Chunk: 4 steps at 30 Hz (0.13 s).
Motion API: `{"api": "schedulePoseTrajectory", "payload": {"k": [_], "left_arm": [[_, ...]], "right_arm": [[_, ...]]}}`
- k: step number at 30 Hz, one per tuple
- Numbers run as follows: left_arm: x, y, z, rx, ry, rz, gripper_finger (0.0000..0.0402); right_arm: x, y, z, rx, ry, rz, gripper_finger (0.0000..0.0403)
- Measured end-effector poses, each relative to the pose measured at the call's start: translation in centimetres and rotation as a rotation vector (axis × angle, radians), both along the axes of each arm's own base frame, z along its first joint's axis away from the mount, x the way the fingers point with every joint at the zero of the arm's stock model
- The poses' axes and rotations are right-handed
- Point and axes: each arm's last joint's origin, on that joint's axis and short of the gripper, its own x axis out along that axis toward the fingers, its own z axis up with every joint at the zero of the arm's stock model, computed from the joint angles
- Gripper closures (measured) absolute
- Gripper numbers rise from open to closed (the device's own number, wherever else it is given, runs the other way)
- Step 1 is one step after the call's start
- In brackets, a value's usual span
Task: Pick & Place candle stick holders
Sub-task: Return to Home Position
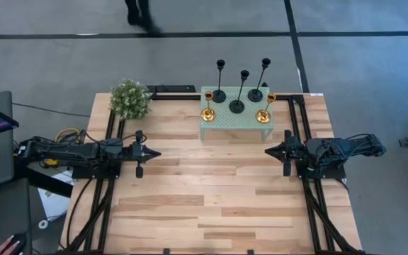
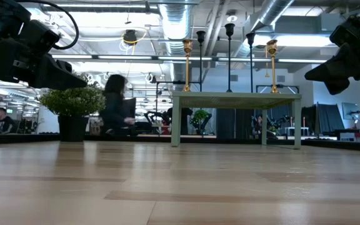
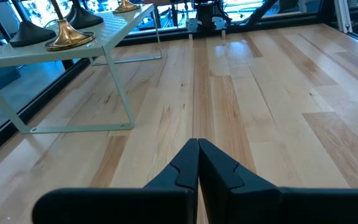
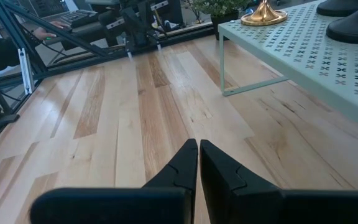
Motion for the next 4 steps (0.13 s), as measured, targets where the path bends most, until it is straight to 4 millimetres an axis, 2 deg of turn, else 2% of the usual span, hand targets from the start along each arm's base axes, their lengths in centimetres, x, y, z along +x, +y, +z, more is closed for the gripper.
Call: {"api": "schedulePoseTrajectory", "payload": {"k": [4], "left_arm": [[0.00,0.00,0.00,0.000,0.000,0.000,0.0394]], "right_arm": [[0.00,0.00,0.00,0.000,0.000,0.000,0.0392]]}}
